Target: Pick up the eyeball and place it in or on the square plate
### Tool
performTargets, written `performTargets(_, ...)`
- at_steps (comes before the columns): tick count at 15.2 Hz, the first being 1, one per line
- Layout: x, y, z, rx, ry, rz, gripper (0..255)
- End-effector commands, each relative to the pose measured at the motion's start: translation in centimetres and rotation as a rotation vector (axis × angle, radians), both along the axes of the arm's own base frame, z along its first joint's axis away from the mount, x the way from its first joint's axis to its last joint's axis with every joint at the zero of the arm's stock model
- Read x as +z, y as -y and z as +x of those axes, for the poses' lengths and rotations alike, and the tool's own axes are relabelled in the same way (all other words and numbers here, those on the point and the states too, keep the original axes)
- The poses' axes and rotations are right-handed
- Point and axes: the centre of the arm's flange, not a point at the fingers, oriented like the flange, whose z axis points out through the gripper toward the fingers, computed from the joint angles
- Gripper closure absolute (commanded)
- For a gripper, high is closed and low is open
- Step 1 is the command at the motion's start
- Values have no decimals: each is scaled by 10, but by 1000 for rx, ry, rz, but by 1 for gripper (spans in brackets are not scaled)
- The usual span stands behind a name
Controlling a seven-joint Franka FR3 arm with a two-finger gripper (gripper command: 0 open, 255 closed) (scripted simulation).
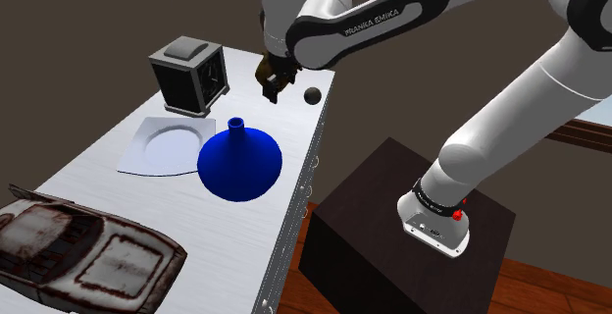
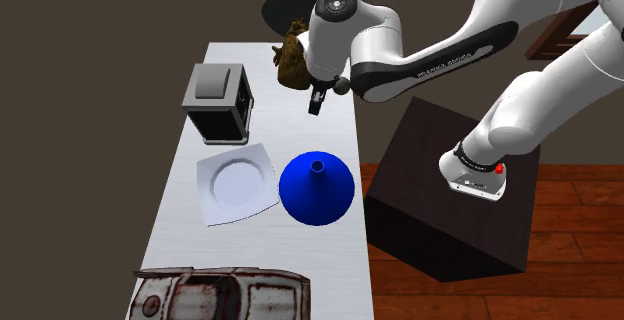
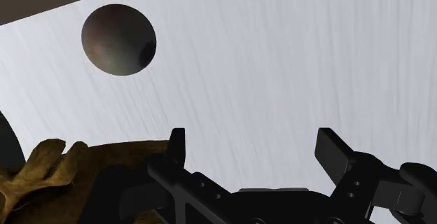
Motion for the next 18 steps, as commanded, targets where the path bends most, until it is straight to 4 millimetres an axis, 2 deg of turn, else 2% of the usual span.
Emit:
performTargets(1,-3,29,-3,23,-12,11,0)
performTargets(9,-21,138,-14,100,-58,52,0)
performTargets(16,-57,142,-10,100,-58,52,0)
performTargets(18,-60,143,-9,100,-58,52,0)
